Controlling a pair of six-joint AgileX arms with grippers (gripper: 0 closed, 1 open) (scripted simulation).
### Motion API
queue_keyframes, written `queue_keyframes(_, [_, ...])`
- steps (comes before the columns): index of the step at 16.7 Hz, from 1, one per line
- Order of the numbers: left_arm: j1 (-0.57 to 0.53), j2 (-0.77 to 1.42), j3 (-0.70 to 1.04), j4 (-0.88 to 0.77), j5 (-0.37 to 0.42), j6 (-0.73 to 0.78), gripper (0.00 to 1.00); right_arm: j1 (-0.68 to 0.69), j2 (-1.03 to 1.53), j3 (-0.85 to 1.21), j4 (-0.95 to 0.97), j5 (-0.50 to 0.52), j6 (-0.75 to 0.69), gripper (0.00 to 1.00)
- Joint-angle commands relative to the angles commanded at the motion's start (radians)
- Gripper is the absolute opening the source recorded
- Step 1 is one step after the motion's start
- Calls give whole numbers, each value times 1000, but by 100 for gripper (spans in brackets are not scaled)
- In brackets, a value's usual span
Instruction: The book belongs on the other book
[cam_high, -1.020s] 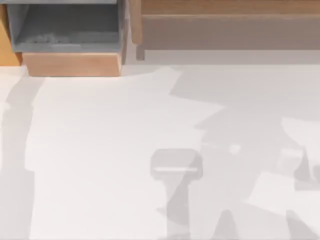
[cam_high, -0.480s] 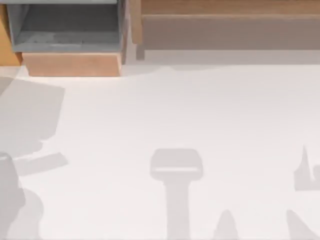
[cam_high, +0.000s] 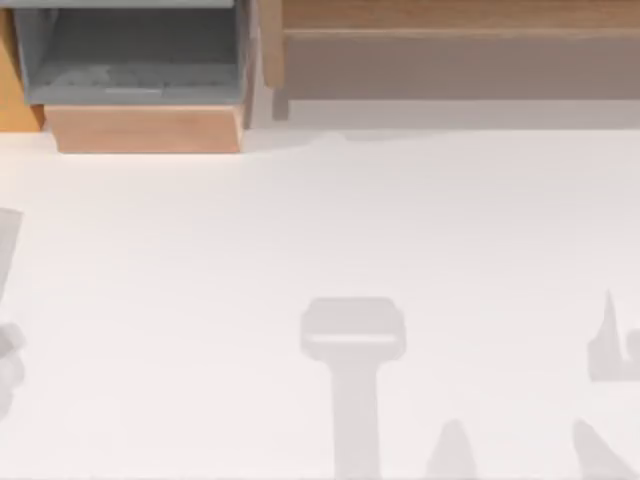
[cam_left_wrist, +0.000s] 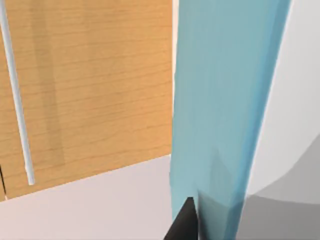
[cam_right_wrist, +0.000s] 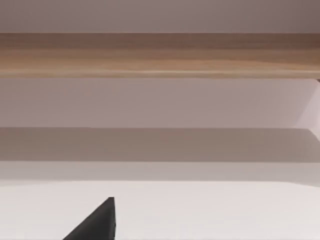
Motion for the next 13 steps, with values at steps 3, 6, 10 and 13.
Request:
queue_keyframes(3, [-5,-2,5,3,-2,-1,0,0,0,0,0,0,0,100])
queue_keyframes(6, [-9,14,10,10,-7,-6,0,0,0,0,0,0,0,100])
queue_keyframes(10, [-10,17,11,11,-8,-8,0,0,0,0,0,0,0,100])
queue_keyframes(13, [-10,17,11,11,-8,-8,23,0,0,0,0,0,0,100])
